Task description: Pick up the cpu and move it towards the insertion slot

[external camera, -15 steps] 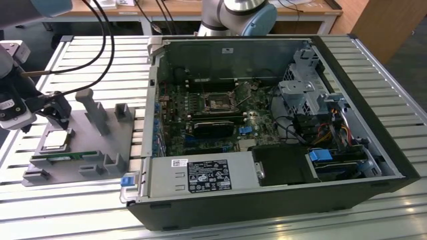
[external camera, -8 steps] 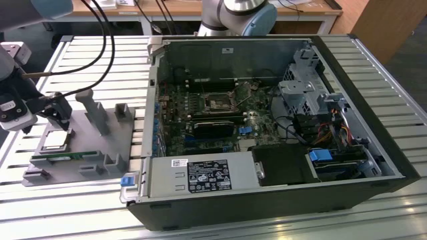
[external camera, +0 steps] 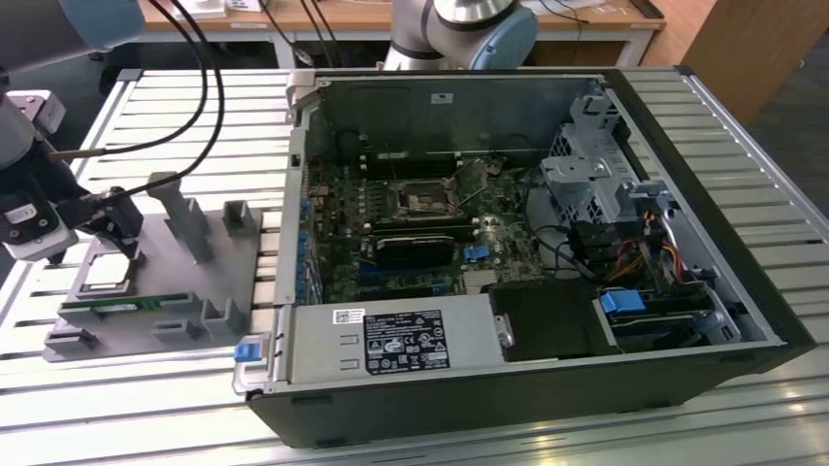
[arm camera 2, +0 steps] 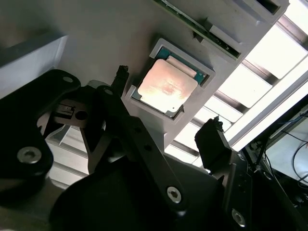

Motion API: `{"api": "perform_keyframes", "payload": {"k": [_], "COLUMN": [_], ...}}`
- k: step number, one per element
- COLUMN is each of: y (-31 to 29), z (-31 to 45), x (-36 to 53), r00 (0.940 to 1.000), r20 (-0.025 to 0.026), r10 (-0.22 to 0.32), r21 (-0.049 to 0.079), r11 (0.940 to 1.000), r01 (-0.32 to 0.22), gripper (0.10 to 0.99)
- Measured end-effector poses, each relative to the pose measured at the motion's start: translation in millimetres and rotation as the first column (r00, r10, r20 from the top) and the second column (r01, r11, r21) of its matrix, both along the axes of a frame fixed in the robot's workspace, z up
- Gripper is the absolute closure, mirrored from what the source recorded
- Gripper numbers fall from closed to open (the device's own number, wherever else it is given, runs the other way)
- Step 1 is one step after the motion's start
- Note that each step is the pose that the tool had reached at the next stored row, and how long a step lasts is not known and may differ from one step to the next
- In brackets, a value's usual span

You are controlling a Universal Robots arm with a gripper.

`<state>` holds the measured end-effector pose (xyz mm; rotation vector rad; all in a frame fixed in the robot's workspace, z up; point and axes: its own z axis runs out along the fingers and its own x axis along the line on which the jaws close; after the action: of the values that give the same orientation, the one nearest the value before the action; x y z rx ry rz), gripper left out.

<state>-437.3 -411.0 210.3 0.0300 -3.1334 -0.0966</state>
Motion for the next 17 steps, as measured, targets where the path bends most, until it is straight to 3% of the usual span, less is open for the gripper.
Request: {"api": "perform_keyframes", "payload": {"k": [17], "y": [-2.5], "z": [-18.4], "x": [-0.3], "r00": [1.0000], "r20": [-0.0003], "r10": [0.000], "r21": [-0.002], "r11": [1.0000], "r01": [0.000], "gripper": [0.263]}}
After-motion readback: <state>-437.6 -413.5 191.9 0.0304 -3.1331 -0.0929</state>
